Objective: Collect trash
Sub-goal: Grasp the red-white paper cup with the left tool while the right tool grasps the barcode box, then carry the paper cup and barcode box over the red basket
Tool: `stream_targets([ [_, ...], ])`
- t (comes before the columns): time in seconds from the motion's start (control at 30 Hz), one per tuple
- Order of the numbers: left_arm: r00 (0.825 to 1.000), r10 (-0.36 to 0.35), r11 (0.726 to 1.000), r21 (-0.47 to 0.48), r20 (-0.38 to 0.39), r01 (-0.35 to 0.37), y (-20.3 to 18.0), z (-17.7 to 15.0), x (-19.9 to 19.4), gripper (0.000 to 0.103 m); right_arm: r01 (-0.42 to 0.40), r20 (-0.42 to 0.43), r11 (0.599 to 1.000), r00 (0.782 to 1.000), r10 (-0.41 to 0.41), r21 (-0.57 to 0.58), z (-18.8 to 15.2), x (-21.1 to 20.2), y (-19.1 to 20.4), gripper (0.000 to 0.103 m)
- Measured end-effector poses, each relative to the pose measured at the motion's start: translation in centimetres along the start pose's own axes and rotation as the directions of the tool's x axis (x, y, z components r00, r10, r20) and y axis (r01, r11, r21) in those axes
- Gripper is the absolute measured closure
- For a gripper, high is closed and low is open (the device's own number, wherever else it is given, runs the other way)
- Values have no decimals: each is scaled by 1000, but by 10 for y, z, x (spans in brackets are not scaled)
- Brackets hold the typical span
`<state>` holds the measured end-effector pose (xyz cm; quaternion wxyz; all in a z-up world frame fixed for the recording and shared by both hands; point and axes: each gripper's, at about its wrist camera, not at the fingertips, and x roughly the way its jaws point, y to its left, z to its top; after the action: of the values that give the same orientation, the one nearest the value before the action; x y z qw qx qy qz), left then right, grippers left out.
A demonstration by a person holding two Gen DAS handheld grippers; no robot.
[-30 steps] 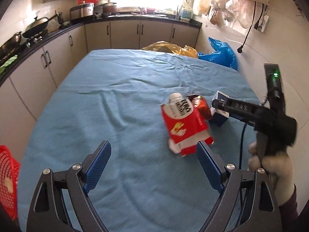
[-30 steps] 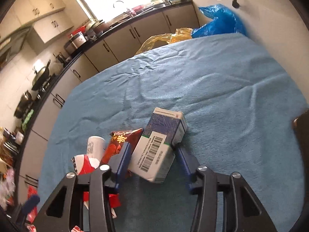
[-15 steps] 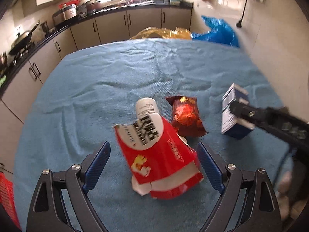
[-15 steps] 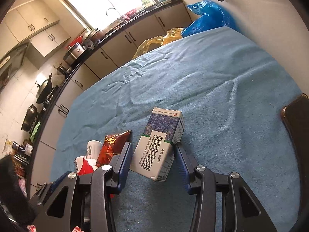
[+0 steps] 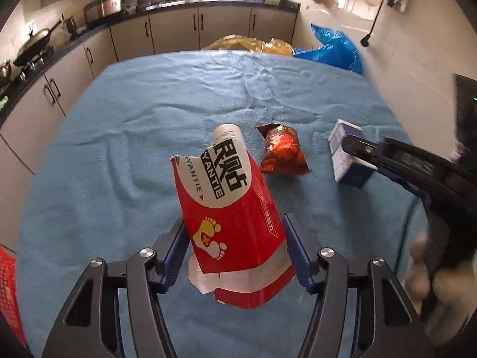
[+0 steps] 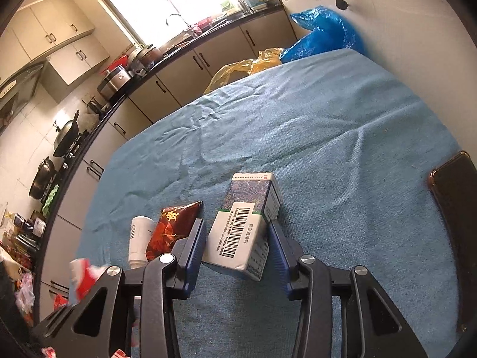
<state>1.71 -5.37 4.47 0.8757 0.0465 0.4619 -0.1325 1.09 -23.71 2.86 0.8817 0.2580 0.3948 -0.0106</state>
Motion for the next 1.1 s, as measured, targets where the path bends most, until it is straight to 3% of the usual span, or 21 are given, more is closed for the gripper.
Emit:
stream_targets([
  [0.1,999,23,1000,8,46,-23,5,-16,-29,42,34,28,999,999,-33,-36,-1,-5,7,59],
  [0.33,995,74,996,-52,73,-70,41,-59,-74,41,73,81,993,995,-66,-94,-3,-19,22,60],
  [0.47,996,49,993,-110,70,-42,67,-79,-92,41,61,77,992,996,-53,-106,-11,-36,32,60],
  [0.6,995,60,990,-135,84,-48,89,-96,-111,41,-9,0,987,1000,9,-160,-44,-61,47,59],
  [0.8,997,6,985,-172,79,8,109,-119,-115,41,-13,-142,965,989,-26,-261,-107,-84,58,59],
  [1.1,998,-47,977,-204,44,55,125,-154,-116,41,23,-162,972,985,-62,-233,-154,-86,53,56],
])
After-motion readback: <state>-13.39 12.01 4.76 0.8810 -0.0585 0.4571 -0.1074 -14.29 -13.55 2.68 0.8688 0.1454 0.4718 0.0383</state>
